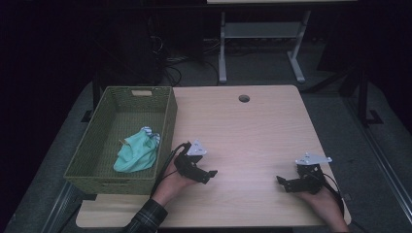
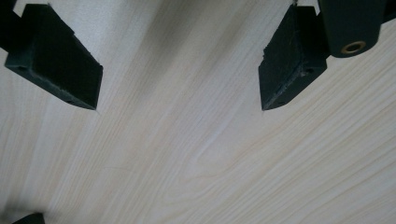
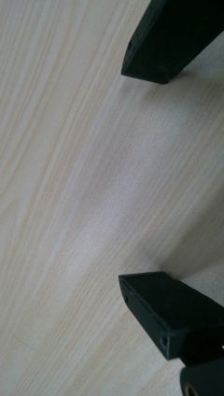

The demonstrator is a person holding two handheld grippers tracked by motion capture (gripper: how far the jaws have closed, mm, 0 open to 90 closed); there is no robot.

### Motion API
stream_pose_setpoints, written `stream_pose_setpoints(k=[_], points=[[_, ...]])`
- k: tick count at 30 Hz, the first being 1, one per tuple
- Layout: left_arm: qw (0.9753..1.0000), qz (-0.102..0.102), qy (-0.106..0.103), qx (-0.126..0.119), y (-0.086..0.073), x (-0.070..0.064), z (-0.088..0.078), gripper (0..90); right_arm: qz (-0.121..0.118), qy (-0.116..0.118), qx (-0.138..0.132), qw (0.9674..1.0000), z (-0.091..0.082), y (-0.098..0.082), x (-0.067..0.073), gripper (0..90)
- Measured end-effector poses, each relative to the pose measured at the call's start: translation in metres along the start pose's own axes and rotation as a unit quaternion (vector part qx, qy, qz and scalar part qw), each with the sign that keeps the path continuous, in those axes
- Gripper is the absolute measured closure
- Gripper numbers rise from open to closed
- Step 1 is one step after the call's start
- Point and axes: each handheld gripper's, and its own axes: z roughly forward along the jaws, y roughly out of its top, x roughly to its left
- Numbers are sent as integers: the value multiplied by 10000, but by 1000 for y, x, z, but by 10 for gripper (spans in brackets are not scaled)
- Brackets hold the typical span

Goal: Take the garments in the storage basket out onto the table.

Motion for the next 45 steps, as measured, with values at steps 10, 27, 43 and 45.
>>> stream_pose_setpoints(k=[10, 27, 43, 45], points=[[10000, -5, 60, 56, 10, 2, -6, 131, 1, -1, -1, 10000, 0, 0, 0, 20], [9999, -32, 89, 79, 25, 5, -19, 131, 2, 0, 0, 10000, 0, 0, 0, 20], [10000, 39, 81, -31, 45, 11, -39, 131, 2, 1, -1, 10000, 0, 0, 0, 20], [10000, 21, 70, -48, 46, 12, -41, 131, 3, 1, -1, 10000, 0, 0, 0, 21]])
